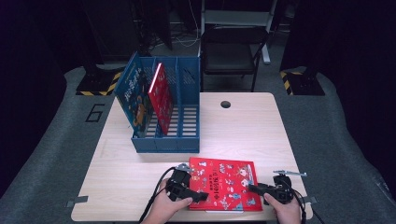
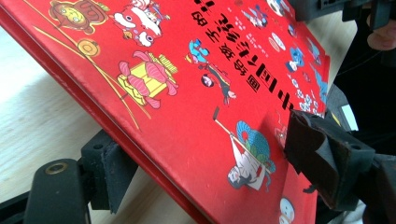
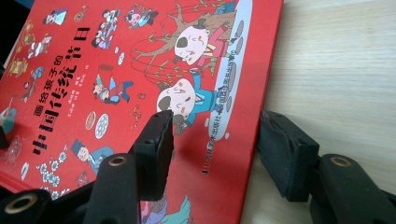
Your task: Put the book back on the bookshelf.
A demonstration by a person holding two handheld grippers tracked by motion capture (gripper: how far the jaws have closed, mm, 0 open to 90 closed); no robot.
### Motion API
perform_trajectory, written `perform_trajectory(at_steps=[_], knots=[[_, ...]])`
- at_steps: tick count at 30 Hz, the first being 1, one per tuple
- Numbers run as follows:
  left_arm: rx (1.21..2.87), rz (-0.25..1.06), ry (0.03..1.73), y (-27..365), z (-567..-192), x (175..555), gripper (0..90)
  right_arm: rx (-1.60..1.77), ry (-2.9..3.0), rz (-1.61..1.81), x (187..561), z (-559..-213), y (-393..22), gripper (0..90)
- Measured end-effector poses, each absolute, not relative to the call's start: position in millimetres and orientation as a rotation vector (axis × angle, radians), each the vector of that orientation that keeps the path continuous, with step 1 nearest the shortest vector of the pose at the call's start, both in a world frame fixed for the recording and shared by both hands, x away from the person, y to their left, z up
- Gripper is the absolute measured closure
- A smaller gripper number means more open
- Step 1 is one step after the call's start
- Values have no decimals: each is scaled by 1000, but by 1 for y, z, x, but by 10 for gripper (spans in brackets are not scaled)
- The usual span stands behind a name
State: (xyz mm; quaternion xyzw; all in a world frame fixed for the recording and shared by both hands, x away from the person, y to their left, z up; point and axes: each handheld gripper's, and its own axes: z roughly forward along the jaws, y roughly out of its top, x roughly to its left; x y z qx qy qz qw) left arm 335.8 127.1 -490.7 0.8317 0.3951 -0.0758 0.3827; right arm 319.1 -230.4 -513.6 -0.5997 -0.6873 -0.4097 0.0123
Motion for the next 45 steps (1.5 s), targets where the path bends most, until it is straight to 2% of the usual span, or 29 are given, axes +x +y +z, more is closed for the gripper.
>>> perform_trajectory(at_steps=[3, 4, 9, 17, 38, 45], knots=[[2076, -219, 1008, 133, -489, 336, 224, -1846, -2138, -1279, 320, -513, -225, 464], [2049, -248, 999, 134, -488, 335, 268, -1830, -2135, -1287, 321, -513, -223, 480], [2030, -206, 1022, 143, -480, 333, 289, -1778, -2204, -1293, 323, -510, -209, 487], [2013, -180, 1087, 155, -478, 333, 300, -1729, -2216, -1313, 328, -507, -198, 489], [1989, -127, 1134, 178, -467, 331, 319, -1620, -2267, -1317, 333, -506, -177, 490], [1977, -148, 1161, 182, -468, 330, 319, -1604, -2275, -1303, 334, -506, -173, 489]])
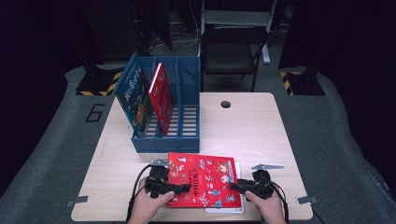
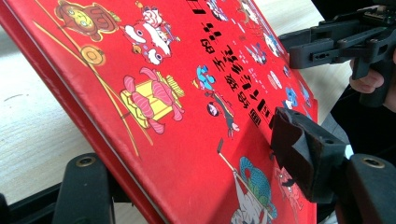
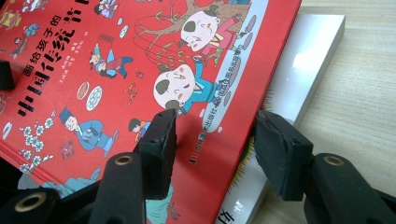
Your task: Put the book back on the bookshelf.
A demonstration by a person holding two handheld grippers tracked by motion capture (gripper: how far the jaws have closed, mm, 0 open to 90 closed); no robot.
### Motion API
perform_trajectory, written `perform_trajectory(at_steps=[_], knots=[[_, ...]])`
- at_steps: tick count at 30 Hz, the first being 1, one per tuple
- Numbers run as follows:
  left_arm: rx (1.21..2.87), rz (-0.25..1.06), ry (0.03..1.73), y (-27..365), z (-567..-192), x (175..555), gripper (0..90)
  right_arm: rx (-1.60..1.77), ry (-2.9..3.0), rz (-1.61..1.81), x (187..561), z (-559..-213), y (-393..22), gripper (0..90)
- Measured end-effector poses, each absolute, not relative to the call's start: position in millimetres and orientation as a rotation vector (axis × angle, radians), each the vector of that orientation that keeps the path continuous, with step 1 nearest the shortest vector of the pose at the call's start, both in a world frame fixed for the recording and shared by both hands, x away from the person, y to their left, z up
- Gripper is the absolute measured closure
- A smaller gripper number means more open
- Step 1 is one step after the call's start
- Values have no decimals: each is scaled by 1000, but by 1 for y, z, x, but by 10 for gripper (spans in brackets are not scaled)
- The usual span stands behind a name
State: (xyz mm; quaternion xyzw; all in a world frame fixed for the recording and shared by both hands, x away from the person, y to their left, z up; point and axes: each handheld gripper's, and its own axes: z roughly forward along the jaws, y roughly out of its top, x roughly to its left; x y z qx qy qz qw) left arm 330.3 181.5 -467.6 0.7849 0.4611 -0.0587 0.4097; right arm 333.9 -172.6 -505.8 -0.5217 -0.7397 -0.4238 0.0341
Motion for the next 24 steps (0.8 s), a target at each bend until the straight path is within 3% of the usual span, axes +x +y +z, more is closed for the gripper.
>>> perform_trajectory(at_steps=[24], knots=[[1942, -137, 1199, 196, -452, 334, 388, -1486, -2327, -1315, 339, -506, -158, 418]])
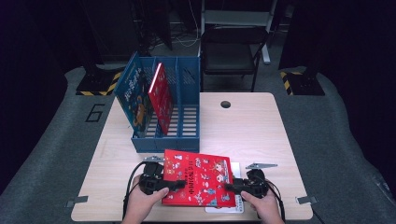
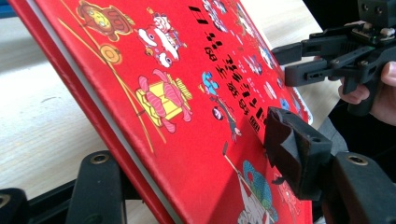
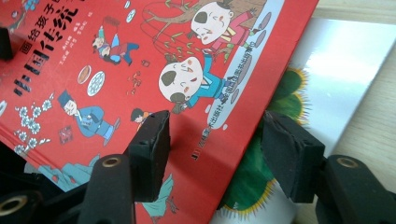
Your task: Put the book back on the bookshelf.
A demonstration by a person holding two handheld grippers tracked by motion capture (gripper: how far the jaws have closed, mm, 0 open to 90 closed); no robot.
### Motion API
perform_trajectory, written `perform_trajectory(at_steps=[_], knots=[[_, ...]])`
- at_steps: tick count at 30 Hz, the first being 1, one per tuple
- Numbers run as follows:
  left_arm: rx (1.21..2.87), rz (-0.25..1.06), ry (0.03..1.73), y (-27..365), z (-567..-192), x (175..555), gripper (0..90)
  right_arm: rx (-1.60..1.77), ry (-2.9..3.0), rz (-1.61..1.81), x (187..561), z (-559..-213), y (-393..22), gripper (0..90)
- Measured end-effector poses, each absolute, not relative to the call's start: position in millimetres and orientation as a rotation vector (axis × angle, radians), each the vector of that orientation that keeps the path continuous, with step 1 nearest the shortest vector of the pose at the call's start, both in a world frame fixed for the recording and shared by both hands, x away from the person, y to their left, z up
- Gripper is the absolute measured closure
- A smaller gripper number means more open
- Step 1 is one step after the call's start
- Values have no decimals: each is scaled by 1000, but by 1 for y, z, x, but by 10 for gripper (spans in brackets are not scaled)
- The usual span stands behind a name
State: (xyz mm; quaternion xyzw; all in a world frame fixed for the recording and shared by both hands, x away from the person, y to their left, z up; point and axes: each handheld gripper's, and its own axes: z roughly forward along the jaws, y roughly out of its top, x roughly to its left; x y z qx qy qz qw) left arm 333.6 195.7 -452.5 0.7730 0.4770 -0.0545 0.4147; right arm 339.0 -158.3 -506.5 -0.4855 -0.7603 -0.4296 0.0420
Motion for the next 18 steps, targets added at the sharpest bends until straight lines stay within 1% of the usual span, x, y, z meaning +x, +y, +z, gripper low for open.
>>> perform_trajectory(at_steps=[7, 18], knots=[[1925, -147, 1213, 201, -448, 335, 425, -1409, -2408, -1314, 339, -506, -148, 339], [1923, -151, 1214, 202, -434, 338, 482, -1394, -2361, -1335, 341, -508, -146, 335]])
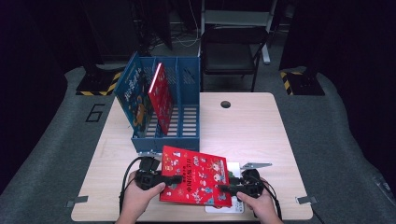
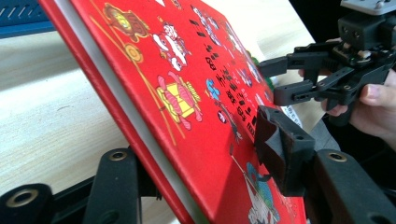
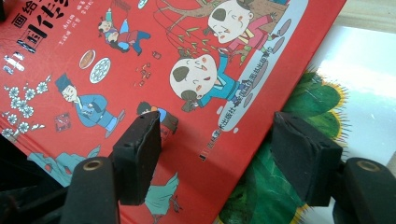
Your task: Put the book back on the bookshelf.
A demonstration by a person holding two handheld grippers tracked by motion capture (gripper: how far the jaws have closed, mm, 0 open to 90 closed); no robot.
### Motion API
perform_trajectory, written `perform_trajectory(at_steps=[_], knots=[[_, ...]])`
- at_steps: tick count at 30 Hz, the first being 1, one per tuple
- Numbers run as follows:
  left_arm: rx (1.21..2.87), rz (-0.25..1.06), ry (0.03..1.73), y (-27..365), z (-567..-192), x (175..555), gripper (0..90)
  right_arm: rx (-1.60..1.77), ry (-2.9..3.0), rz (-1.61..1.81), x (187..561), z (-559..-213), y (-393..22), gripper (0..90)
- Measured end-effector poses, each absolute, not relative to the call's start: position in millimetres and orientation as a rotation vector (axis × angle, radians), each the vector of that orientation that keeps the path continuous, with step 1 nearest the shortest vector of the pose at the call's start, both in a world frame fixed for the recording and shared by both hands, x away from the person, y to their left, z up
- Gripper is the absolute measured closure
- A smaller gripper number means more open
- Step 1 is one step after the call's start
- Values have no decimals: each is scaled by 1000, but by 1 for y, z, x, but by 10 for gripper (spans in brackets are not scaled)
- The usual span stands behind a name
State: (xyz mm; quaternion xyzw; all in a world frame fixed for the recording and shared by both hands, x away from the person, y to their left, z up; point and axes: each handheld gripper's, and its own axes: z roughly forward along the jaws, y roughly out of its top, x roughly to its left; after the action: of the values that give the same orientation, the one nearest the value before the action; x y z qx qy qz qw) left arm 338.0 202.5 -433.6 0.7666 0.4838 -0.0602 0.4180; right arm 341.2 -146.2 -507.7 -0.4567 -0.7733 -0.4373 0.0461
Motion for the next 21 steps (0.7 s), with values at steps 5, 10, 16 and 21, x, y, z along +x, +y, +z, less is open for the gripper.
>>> perform_trajectory(at_steps=[5, 10, 16, 21], knots=[[1913, -166, 1233, 201, -431, 338, 502, -1373, -2359, -1345, 341, -509, -148, 330], [1903, -166, 1246, 200, -428, 339, 519, -1344, -2392, -1333, 340, -508, -150, 328], [1918, -165, 1228, 195, -418, 340, 537, -1306, -2438, -1288, 334, -506, -156, 385], [1945, -152, 1219, 191, -408, 343, 554, -1270, -2438, -1266, 330, -504, -156, 386]])
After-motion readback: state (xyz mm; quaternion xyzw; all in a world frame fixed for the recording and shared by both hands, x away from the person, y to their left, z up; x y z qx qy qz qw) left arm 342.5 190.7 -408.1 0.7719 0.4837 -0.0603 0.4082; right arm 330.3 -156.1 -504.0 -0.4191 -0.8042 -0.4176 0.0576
